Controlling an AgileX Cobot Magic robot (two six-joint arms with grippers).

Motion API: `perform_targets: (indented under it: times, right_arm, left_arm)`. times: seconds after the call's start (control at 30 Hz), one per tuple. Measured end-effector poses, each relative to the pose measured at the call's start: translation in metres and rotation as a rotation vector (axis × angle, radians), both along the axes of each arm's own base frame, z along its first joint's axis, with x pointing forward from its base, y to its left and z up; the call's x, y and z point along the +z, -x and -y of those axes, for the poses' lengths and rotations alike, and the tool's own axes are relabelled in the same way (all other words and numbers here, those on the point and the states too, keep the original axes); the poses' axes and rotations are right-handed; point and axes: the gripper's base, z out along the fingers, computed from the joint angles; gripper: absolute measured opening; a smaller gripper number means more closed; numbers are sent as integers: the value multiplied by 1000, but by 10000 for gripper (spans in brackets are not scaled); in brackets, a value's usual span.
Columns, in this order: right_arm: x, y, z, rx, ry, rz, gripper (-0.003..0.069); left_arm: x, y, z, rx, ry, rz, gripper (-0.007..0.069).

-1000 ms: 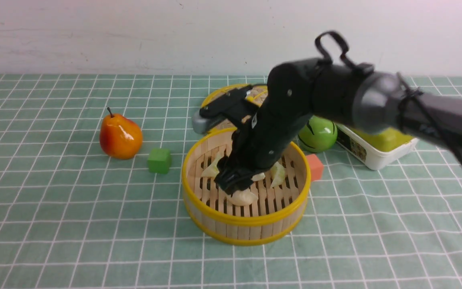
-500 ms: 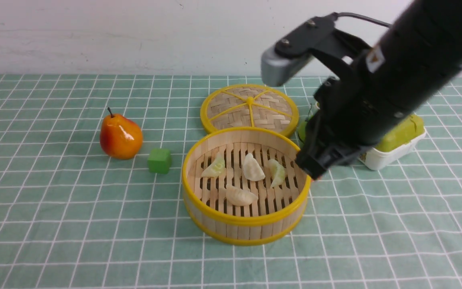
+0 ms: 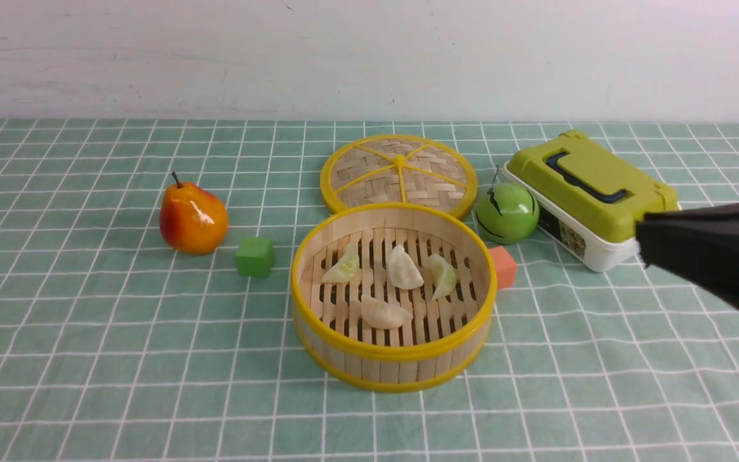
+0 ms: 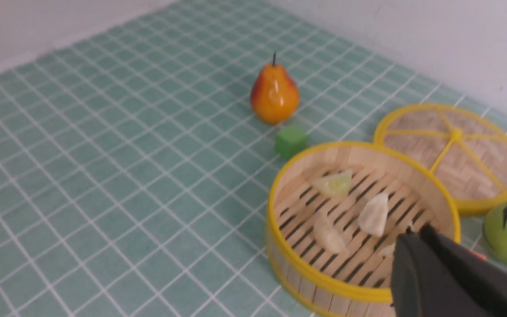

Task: Put the dumplings into the steamer on the table with the blue tablecloth.

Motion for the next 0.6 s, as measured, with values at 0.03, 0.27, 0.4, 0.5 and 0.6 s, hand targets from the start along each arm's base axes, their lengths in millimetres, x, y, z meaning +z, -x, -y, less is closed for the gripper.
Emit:
perform_targets:
  times: [0.03, 0.27, 0.4, 0.5, 0.6]
  right_arm:
    - [-1, 3, 3, -5, -11, 15, -15]
    - [-3, 31, 22, -11, -63, 94, -14]
    - [-6, 35, 24, -10, -65, 97, -13]
    - [-9, 34, 25, -11, -52, 96, -11]
    - [-20, 34, 27, -33, -39, 125, -11]
  left_arm:
    - [0, 0, 0, 0, 0, -1, 39]
    - [0, 0, 0, 0, -1, -2, 41]
    - [0, 0, 0, -1, -1, -2, 48]
    - [0, 0, 0, -1, -1, -2, 51]
    - [0, 0, 0, -1, -1, -2, 56]
